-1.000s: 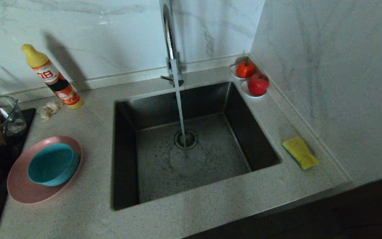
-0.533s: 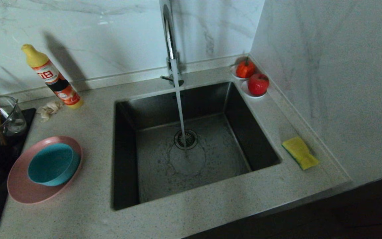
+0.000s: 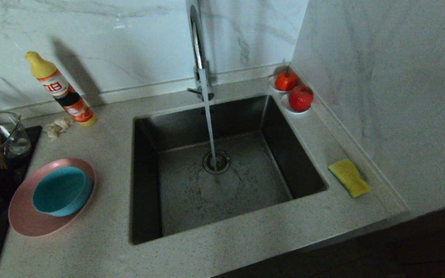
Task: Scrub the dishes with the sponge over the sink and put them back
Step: Pick up a bowl and the sponge
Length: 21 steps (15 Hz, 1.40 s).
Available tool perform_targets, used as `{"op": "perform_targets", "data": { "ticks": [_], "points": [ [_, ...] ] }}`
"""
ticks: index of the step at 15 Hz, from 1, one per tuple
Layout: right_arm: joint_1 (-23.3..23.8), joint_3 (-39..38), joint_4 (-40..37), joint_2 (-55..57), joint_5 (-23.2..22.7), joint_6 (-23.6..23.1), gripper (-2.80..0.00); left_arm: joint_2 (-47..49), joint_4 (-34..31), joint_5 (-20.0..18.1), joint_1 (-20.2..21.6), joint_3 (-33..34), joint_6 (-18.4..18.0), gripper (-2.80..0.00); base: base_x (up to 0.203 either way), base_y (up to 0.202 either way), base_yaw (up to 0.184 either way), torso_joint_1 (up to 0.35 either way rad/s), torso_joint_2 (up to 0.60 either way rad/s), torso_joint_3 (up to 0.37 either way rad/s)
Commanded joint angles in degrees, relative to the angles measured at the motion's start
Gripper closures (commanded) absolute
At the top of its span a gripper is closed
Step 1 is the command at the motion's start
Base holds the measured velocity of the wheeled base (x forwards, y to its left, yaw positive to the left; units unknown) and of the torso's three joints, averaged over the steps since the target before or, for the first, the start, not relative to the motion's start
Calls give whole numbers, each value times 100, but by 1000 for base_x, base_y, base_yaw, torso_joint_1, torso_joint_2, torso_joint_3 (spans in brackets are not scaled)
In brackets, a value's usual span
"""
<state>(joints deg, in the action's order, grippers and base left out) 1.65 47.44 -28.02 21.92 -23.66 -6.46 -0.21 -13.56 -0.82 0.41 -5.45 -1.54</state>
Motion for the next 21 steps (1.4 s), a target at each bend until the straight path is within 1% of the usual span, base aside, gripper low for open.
{"op": "perform_targets", "data": {
  "ticks": [1,3,5,6,10,11,13,15,17,18,20,21],
  "points": [
    [20,249,-50,1503,-55,-14,0,12,-7,1,2,0,-4,0,0,0,0,0,0,0],
    [21,312,-67,2377,-2,-11,0,12,-7,3,2,0,4,0,0,0,0,0,0,0],
    [-22,240,-57,3099,287,-48,0,12,-7,-1,2,0,4,0,0,0,0,0,0,0],
    [-118,150,-18,3391,424,-48,0,12,-7,3,2,0,-5,0,0,0,0,0,0,0],
    [-298,88,317,4260,677,-47,0,12,-7,2,2,0,-4,0,0,0,0,0,0,0],
    [-448,100,338,4373,752,-45,0,12,-7,2,2,0,4,0,0,0,0,0,0,0],
    [-818,91,387,4640,1131,-32,0,12,-7,3,2,0,4,0,0,0,0,0,0,0],
    [-1106,-13,750,5088,1703,-40,0,12,-7,-6,2,0,-5,0,0,0,0,0,0,0],
    [-1284,-150,1198,5412,1982,-46,0,12,-7,3,2,0,4,0,0,0,0,0,0,0],
    [-1360,-159,1270,5503,2068,-47,0,12,-7,3,2,0,-2,0,0,0,0,0,0,0],
    [-1545,-148,1444,5749,2464,-45,0,12,-7,3,2,0,4,0,0,0,0,0,0,0],
    [-1628,-154,1547,5840,2571,-42,-280,12,-7,3,2,0,4,0,0,0,0,0,0,0]
  ]
}}
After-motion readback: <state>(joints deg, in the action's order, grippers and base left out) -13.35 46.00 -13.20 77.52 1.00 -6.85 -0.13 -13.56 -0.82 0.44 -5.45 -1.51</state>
